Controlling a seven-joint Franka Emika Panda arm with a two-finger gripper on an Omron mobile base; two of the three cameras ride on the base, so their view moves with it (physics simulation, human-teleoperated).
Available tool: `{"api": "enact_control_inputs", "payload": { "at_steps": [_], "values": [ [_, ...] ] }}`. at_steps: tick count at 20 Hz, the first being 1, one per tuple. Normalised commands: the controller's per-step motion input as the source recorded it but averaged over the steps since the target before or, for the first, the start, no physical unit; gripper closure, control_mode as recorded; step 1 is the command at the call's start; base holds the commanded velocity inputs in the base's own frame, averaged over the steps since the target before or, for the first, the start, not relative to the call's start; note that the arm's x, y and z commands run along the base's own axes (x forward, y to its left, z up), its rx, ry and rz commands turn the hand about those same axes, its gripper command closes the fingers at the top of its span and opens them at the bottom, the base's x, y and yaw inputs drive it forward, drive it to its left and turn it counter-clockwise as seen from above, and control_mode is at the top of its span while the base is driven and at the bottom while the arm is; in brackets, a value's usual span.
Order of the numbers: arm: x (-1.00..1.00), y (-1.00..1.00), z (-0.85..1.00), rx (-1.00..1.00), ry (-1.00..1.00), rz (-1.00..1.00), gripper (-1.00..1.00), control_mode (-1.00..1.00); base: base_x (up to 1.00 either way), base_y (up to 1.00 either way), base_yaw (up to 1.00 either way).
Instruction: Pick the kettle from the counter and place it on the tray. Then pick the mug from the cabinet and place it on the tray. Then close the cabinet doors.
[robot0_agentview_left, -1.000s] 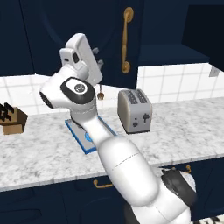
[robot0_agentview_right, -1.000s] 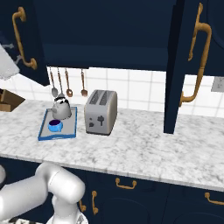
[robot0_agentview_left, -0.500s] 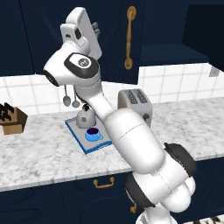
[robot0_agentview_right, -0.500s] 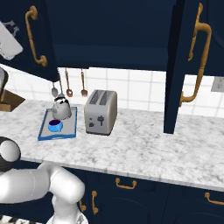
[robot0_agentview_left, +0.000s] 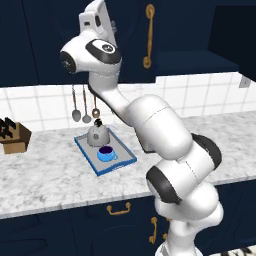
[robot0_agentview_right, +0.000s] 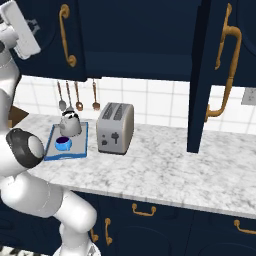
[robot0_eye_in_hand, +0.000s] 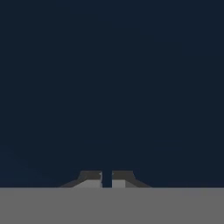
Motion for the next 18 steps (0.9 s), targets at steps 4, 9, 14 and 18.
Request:
{"api": "enact_control_inputs", "payload": {
  "at_steps": [4, 9, 14, 18],
  "values": [
    [0.7, -0.38, -0.56, 0.02, 0.0, 0.24, 1.0, -1.0, 0.0, 0.0, 0.0],
    [0.68, -0.28, -0.38, 0.06, 0.0, 0.34, 1.0, -1.0, 0.0, 0.0, 0.0],
    [0.71, -0.23, -0.06, 0.09, 0.03, 0.43, 1.0, -1.0, 0.0, 0.0, 0.0],
    [0.92, -0.04, -0.48, 0.03, 0.17, 0.38, 1.0, -1.0, 0.0, 0.0, 0.0]
  ]
}}
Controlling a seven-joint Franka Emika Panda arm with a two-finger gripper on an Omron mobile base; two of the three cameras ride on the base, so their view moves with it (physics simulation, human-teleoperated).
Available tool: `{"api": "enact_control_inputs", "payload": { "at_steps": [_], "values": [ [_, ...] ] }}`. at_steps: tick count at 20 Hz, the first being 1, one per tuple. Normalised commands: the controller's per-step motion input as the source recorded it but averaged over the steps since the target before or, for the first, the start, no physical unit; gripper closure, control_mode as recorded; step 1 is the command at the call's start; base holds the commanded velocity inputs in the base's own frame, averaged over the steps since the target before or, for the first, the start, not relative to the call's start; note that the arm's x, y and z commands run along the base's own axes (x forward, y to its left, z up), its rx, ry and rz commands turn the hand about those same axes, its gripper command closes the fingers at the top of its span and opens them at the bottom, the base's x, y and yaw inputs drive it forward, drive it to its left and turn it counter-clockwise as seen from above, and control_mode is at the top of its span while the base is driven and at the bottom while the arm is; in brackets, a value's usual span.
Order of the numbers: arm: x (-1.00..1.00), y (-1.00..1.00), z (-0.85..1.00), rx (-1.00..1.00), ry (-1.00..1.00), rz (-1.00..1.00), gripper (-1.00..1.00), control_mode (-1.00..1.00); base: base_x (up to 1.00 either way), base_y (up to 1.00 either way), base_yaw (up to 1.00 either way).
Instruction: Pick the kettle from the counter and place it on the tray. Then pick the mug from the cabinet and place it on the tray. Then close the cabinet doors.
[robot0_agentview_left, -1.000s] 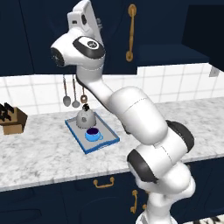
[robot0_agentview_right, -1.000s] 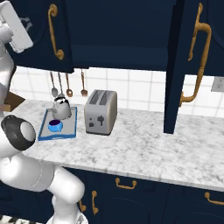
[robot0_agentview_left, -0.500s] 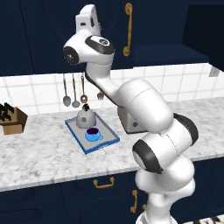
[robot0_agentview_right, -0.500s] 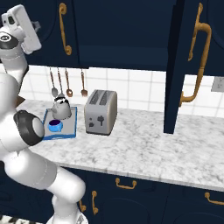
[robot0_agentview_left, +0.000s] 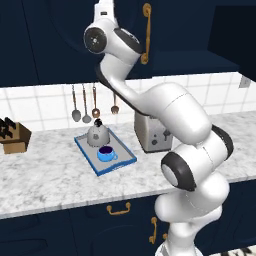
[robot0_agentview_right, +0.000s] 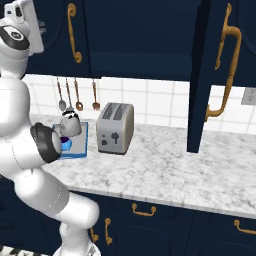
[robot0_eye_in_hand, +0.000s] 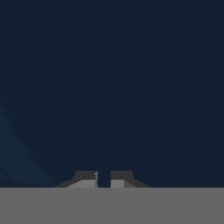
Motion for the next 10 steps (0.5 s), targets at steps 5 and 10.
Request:
{"api": "enact_control_inputs", "payload": {
  "at_steps": [5, 10],
  "values": [
    [0.96, 0.0, -0.97, 0.0, 0.1, 0.31, 1.0, -1.0, 0.0, 0.0, 0.0],
    [-0.13, 0.0, -0.98, -0.06, -0.35, 0.23, 1.0, -1.0, 0.0, 0.0, 0.0]
  ]
}}
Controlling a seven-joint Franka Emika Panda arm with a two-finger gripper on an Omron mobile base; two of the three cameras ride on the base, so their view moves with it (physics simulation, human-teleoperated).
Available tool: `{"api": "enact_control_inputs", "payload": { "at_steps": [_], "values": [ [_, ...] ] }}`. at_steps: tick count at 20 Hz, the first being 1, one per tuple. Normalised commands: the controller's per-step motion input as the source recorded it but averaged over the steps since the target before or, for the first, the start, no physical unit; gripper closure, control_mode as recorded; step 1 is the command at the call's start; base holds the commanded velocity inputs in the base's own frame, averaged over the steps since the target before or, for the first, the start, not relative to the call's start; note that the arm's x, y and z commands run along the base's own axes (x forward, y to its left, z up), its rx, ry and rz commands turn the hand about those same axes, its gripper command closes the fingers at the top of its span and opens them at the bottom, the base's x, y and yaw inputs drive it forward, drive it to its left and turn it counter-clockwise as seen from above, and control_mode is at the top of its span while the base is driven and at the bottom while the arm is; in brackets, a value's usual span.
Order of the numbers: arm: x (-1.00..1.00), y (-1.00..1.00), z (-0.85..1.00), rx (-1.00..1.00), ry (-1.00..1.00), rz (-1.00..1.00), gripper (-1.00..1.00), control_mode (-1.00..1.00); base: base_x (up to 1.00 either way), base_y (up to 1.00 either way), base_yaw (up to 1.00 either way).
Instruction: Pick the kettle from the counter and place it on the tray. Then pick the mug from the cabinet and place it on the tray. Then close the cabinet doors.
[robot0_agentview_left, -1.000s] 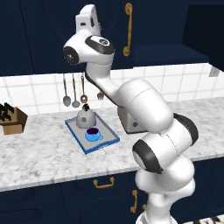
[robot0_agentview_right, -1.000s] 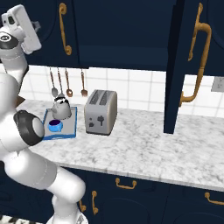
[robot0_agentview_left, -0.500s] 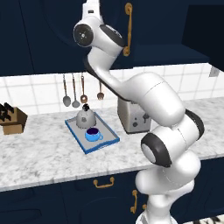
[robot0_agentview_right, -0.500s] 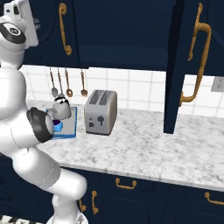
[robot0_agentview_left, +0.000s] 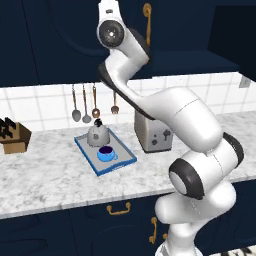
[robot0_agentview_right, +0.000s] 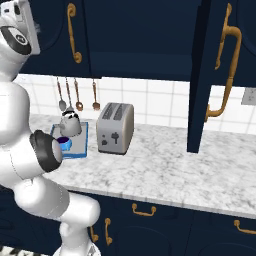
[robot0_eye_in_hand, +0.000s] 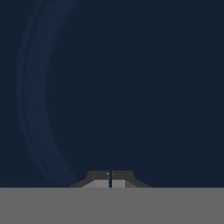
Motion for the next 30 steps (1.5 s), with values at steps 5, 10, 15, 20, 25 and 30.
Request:
{"api": "enact_control_inputs", "payload": {
  "at_steps": [5, 10, 15, 20, 25, 30],
  "values": [
    [-0.97, -0.15, 0.03, 0.0, -0.21, 0.11, 1.0, -1.0, 0.0, 0.0, 0.0],
    [-1.0, -0.35, 0.51, 0.01, 0.03, 0.07, 1.0, -1.0, 0.0, 0.0, 0.0],
    [-1.0, 0.0, 0.23, 0.0, 0.04, 0.1, 1.0, -1.0, 0.0, 0.0, 0.0],
    [-1.0, -0.22, 0.0, 0.0, 0.32, 0.09, 1.0, -1.0, 0.0, 0.0, 0.0],
    [-0.99, -0.24, -0.01, -0.09, 0.5, 0.06, 1.0, -1.0, 0.0, 0.0, 0.0],
    [-0.67, -0.71, -0.2, -0.05, 0.05, 0.17, 1.0, -1.0, 0.0, 0.0, 0.0]
  ]
}}
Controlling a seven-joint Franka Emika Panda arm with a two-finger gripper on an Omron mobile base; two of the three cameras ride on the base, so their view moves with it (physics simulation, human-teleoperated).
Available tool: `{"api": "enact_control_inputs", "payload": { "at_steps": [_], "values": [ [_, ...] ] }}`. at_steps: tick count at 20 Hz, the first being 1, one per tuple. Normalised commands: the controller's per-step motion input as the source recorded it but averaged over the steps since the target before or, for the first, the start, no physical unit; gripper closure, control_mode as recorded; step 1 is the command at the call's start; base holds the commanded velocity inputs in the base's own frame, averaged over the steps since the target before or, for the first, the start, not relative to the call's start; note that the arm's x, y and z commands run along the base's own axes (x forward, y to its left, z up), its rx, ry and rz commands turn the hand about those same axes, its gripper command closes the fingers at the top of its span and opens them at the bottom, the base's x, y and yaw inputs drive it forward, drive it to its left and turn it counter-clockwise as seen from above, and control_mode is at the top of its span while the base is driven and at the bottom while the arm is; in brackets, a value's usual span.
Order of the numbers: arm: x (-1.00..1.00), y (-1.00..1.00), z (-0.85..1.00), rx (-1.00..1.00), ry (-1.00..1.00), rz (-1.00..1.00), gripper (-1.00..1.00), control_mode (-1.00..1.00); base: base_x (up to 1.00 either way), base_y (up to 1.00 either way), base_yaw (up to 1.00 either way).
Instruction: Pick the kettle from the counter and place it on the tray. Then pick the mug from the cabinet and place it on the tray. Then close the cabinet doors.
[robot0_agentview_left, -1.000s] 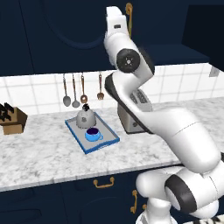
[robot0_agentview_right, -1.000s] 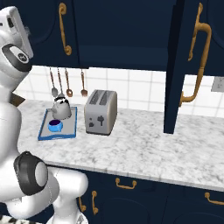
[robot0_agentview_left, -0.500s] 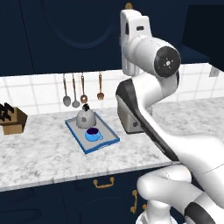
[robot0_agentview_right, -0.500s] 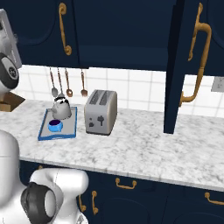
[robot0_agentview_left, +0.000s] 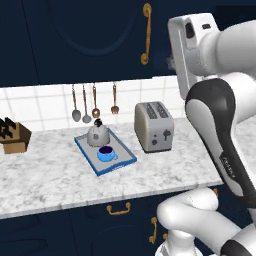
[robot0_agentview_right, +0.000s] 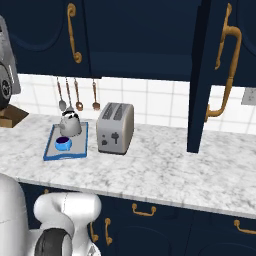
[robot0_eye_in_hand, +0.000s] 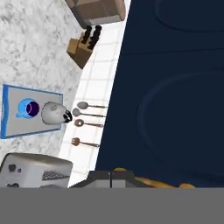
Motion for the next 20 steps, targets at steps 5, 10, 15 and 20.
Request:
{"api": "enact_control_inputs", "payload": {
  "at_steps": [5, 10, 15, 20],
  "values": [
    [-0.99, -0.81, -0.28, 0.0, -0.01, 0.27, 1.0, -1.0, 0.0, 0.0, 0.0],
    [-0.98, -0.92, -0.52, 0.0, -0.1, 0.25, 1.0, -1.0, 0.0, 0.0, 0.0],
    [-0.71, -0.99, -0.14, 0.08, -0.07, 0.08, 1.0, -1.0, 0.0, 0.0, 0.0],
    [-0.23, -0.97, 0.0, 0.18, -0.13, -0.03, 1.0, -1.0, 0.0, 0.0, 0.0]
  ]
}}
